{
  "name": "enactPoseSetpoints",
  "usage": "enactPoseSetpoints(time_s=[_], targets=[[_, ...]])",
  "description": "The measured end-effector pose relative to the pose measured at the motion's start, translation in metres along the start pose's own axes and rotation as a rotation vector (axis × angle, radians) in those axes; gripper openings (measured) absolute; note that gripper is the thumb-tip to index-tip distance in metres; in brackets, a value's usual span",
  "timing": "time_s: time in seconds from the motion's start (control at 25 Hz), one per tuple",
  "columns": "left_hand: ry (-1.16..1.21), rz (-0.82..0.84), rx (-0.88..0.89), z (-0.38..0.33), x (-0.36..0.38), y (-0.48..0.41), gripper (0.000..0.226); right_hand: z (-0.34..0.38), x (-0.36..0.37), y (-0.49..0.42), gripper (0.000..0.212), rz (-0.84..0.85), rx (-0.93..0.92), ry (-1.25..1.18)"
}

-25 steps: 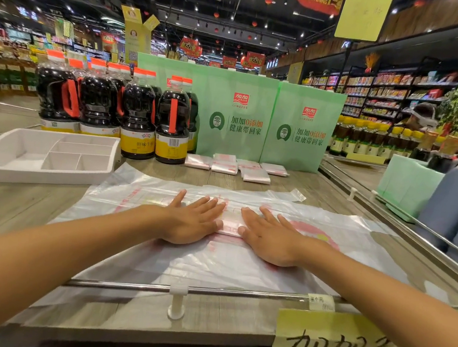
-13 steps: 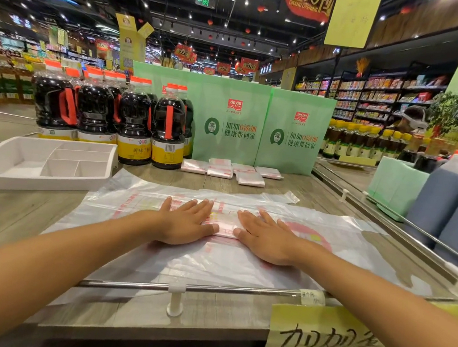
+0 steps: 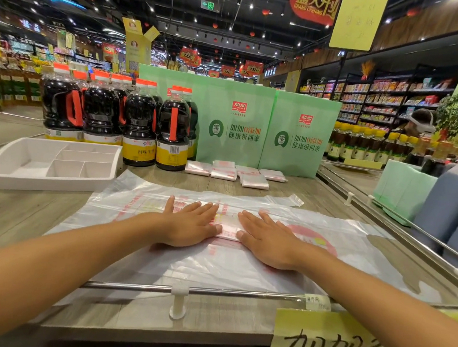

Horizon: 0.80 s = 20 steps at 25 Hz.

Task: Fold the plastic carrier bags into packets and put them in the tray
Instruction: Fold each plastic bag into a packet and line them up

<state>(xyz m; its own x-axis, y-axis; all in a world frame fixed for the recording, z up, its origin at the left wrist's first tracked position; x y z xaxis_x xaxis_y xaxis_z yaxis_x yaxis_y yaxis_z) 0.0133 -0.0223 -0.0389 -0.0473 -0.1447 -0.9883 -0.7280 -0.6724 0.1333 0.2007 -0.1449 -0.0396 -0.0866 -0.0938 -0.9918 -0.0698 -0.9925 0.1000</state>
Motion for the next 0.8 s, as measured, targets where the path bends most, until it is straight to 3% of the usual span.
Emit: enactPoseSetpoints(time_s=[0.36,0.56,0.68,0.76,0.8], targets=[[-0.056,0.105,0.019,0.006,-0.007,-0.005,0.063,-0.006,-0.003,-0.004,0.065,0.087,0.019,-0.001],[-0.039,0.007,0.099,0.009,0.000,-0.002,0.065,-0.004,-0.006,0.007,0.067,-0.110,-0.174,-0.051],[0.068,0.028,0.194,0.019,-0.002,0.000,0.088,0.004,-0.014,0.011,0.062,-0.177,-0.264,-0.076],[0.113,0.054,0.244,0.024,-0.005,0.000,0.110,0.009,-0.018,0.011,0.045,-0.224,-0.304,0.025],[0.118,0.055,0.254,0.026,-0.005,0.000,0.111,0.011,-0.021,0.011,0.034,-0.246,-0.321,0.103]])
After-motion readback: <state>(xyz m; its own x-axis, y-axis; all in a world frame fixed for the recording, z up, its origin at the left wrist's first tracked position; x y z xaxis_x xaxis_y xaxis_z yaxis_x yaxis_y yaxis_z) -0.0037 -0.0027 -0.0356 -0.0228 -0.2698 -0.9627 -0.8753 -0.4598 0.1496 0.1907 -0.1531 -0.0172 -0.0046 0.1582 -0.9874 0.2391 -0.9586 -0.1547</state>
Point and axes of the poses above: each hand's wrist, its own y-axis away from the middle knuckle, its own x-axis out of the palm, z = x × y, the point moved 1 cm from there along -y, towards the middle knuckle, and after that the axes turned 3 degrees about -x, right-handed, at the moved point
